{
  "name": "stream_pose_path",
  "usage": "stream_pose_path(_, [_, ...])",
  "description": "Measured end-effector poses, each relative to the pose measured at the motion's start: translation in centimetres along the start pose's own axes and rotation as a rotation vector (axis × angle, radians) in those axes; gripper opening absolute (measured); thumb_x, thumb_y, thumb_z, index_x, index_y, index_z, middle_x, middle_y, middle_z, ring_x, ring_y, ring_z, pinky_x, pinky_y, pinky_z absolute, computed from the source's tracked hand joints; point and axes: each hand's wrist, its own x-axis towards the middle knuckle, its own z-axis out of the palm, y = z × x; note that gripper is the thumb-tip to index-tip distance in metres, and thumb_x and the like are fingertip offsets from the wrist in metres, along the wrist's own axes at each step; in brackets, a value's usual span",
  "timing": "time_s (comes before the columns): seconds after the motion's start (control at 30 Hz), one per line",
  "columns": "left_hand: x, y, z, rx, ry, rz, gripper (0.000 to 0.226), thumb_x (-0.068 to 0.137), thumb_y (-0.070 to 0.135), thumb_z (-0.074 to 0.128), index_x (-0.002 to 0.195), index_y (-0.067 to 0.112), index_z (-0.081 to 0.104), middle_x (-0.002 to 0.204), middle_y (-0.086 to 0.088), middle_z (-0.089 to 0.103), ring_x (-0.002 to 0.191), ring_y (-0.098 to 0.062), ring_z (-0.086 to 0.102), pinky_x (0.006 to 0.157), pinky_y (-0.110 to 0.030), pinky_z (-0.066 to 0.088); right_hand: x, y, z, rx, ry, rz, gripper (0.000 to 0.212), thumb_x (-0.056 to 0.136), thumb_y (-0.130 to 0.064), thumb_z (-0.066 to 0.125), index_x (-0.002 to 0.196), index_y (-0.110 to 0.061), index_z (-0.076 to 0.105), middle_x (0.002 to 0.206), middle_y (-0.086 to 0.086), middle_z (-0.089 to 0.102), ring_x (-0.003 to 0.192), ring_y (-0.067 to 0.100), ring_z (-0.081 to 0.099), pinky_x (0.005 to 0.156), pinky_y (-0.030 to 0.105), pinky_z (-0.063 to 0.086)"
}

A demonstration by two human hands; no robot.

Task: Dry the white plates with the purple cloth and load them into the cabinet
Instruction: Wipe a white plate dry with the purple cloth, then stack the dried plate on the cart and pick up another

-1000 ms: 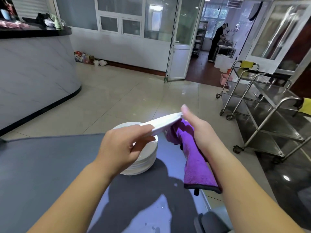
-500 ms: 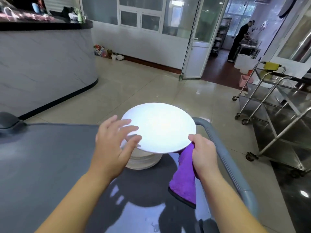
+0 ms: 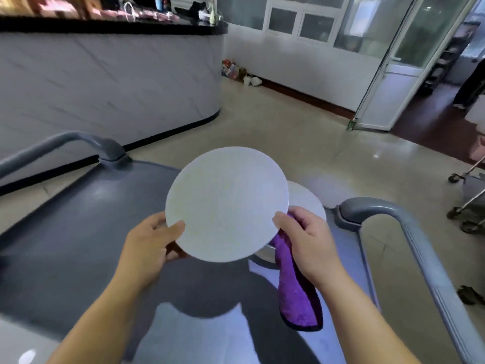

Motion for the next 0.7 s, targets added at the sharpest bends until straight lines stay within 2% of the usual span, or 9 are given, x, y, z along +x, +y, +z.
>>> stream_pose_path(0.07, [1.0, -0.2, -2.7, -0.018, 0.058, -0.011, 0.017, 0.094, 0.005, 0.056, 0.109, 0.01, 0.064, 0.089, -0.006, 0.075, 0.069, -0.02, 0.071, 0.055, -0.027, 0.056, 0.8, -0.2, 1.9, -0.063, -0.102, 0.027, 0.018, 0.091, -0.026, 0.063, 0.075, -0.022, 0.07, 0.066, -0.016, 0.065, 0.064, 0.0, 0.056, 0.066, 0.016, 0.042])
stream_pose_path(0.13, [2.0, -0.4, -5.5, -0.012, 0.112, -0.017, 0.017, 0.094, 0.006, 0.056, 0.107, 0.011, 0.065, 0.091, -0.008, 0.075, 0.076, -0.025, 0.071, 0.056, -0.029, 0.057, 1.7, -0.2, 3.9, -0.152, -0.193, 0.073, 0.02, 0.09, -0.033, 0.064, 0.08, -0.018, 0.074, 0.074, -0.01, 0.07, 0.072, 0.006, 0.061, 0.074, 0.025, 0.047])
stream_pose_path(0.27, [3.7, -0.8, -10.2, 0.009, 0.18, -0.027, 0.017, 0.093, 0.004, 0.057, 0.105, 0.012, 0.066, 0.085, -0.007, 0.075, 0.071, -0.023, 0.072, 0.055, -0.028, 0.058, 3.1, 0.0, 8.1, -0.341, -0.296, 0.136, 0.025, 0.091, -0.036, 0.061, 0.087, -0.014, 0.073, 0.085, 0.004, 0.071, 0.085, 0.02, 0.064, 0.082, 0.034, 0.048])
stream_pose_path(0.4, [6.0, -1.3, -13.9, 0.073, 0.262, -0.033, 0.022, 0.091, 0.001, 0.06, 0.111, 0.01, 0.062, 0.084, -0.014, 0.071, 0.064, -0.024, 0.069, 0.052, -0.027, 0.058, 4.3, 0.8, 11.8, -0.606, -0.297, 0.084, 0.028, 0.092, -0.041, 0.056, 0.091, -0.015, 0.066, 0.082, 0.003, 0.066, 0.08, 0.02, 0.059, 0.077, 0.034, 0.046])
stream_pose_path(0.57, [9.3, -2.6, -16.8, 0.072, 0.296, -0.098, 0.025, 0.091, -0.001, 0.058, 0.116, 0.004, 0.059, 0.082, -0.017, 0.068, 0.064, -0.025, 0.067, 0.049, -0.026, 0.057, 5.8, 2.0, 15.0, -0.813, -0.308, 0.019, 0.028, 0.094, -0.042, 0.052, 0.072, -0.026, 0.047, 0.069, -0.008, 0.049, 0.065, 0.014, 0.047, 0.056, 0.03, 0.034])
stream_pose_path(0.63, [10.6, -3.1, -17.5, 0.071, 0.305, -0.125, 0.027, 0.091, -0.001, 0.058, 0.118, 0.004, 0.059, 0.087, -0.017, 0.069, 0.069, -0.027, 0.069, 0.049, -0.027, 0.058, 6.3, 2.6, 15.9, -0.838, -0.313, 0.019, 0.032, 0.095, -0.042, 0.051, 0.068, -0.03, 0.038, 0.071, -0.01, 0.043, 0.066, 0.013, 0.043, 0.055, 0.027, 0.031])
stream_pose_path(0.7, [12.0, -3.4, -17.9, 0.075, 0.299, -0.135, 0.029, 0.091, -0.001, 0.058, 0.12, 0.004, 0.058, 0.089, -0.017, 0.069, 0.072, -0.028, 0.069, 0.05, -0.028, 0.058, 6.5, 3.1, 16.6, -0.862, -0.311, 0.028, 0.028, 0.095, -0.044, 0.049, 0.073, -0.03, 0.04, 0.077, -0.012, 0.043, 0.072, 0.014, 0.047, 0.061, 0.029, 0.034])
